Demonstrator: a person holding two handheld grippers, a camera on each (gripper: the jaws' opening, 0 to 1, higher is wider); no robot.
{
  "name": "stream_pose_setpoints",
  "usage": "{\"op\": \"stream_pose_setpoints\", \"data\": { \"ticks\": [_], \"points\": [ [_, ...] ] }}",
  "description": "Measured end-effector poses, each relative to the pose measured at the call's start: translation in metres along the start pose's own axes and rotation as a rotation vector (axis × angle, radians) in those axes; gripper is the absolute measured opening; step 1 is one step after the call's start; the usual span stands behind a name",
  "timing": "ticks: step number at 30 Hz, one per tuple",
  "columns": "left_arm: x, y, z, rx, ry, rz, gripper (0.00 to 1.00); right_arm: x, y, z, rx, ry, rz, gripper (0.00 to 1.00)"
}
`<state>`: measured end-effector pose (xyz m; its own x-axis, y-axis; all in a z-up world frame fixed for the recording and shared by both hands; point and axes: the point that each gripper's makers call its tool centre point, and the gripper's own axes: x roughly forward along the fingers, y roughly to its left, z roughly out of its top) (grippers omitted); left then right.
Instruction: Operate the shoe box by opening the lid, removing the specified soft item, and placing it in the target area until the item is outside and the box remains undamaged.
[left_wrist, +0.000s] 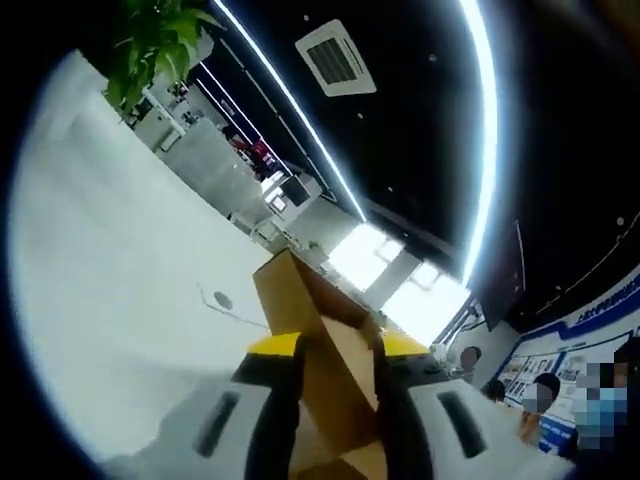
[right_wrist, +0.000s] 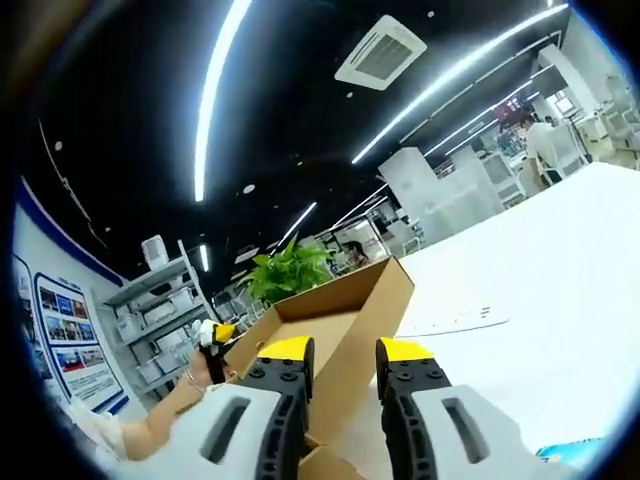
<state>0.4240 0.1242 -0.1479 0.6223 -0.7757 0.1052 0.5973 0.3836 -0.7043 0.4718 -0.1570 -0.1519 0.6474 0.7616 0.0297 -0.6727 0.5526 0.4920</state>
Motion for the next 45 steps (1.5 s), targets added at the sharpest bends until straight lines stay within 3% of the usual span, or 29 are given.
{"op": "stream_pose_setpoints", "data": {
  "ticks": [4, 12, 16, 22, 27, 33, 39, 45],
  "points": [
    [0.002, -0.001, 0.002, -0.045, -0.025, -0.032, 0.28, -0.001, 0.004, -0.001, 0.009, 0.005, 0.019, 0.21],
    [0.003, -0.009, 0.008, -0.032, -0.036, -0.088, 0.28, -0.009, 0.005, 0.006, 0.04, -0.016, 0.032, 0.19],
    [0.003, -0.008, 0.012, -0.061, -0.046, -0.126, 0.27, -0.013, 0.006, 0.011, 0.027, 0.005, 0.028, 0.17],
    [0.006, -0.014, 0.006, -0.04, -0.05, -0.117, 0.25, -0.016, 0.007, 0.01, -0.017, 0.032, 0.007, 0.17],
    [0.007, -0.016, 0.004, -0.004, -0.052, -0.108, 0.16, -0.021, 0.006, 0.013, -0.062, 0.037, -0.006, 0.13],
    [0.009, -0.024, 0.0, 0.061, -0.05, -0.107, 0.12, -0.031, 0.017, 0.011, -0.27, 0.071, -0.063, 0.11],
    [0.007, -0.039, -0.004, 0.148, -0.063, -0.108, 0.11, -0.041, 0.022, 0.016, -0.368, 0.029, -0.079, 0.1],
    [-0.001, -0.054, -0.004, 0.223, -0.083, -0.133, 0.11, -0.052, 0.031, 0.021, -0.565, -0.01, -0.093, 0.09]
  ]
}}
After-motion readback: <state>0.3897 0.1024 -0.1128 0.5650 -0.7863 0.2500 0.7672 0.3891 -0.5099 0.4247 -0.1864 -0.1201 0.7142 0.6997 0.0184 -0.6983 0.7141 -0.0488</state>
